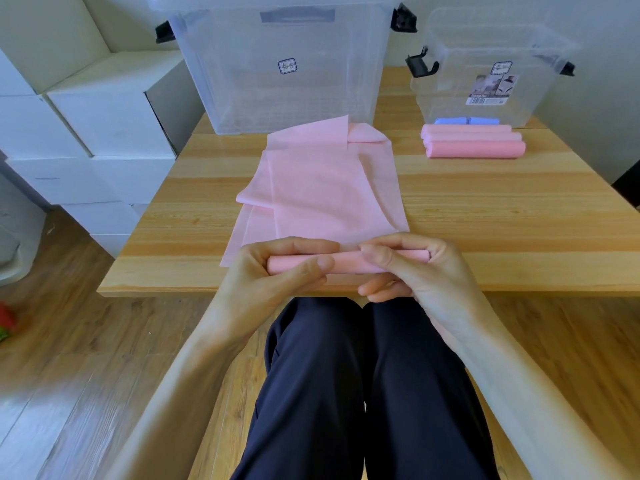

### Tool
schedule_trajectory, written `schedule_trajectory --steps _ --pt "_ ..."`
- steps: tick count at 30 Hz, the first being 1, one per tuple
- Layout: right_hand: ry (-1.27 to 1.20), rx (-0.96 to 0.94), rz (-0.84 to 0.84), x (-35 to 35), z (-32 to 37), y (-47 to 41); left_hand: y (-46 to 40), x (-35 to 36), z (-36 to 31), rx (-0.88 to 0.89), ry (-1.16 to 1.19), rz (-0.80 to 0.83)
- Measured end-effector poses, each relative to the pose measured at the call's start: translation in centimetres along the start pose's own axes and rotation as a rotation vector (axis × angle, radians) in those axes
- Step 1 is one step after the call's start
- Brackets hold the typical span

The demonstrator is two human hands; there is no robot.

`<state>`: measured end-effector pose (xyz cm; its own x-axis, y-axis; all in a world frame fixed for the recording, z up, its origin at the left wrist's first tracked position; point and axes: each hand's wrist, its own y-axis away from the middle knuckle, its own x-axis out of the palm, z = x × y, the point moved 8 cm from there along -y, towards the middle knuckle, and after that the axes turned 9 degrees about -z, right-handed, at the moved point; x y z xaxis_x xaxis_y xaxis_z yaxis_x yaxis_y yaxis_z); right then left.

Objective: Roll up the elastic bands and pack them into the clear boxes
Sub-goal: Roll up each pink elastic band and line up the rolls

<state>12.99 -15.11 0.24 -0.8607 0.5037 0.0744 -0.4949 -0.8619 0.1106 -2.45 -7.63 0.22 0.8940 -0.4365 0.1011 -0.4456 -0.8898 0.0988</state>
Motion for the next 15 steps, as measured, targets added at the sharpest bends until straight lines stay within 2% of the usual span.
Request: schedule_trajectory --steps 5,10,15 --pt "0.037 -0.003 0.082 0.46 0.04 0.18 -0.16 -0.74 0.31 -0.018 0.009 -0.070" --pt "0.039 -0.014 0.045 0.33 0.10 0.09 -0.02 -0.76 0.21 -0.024 0.055 -0.031" --pt "0.027 -0.018 0.085 0.71 0.11 0.20 -0.16 -1.08 0.19 -0.030 0.037 -0.094"
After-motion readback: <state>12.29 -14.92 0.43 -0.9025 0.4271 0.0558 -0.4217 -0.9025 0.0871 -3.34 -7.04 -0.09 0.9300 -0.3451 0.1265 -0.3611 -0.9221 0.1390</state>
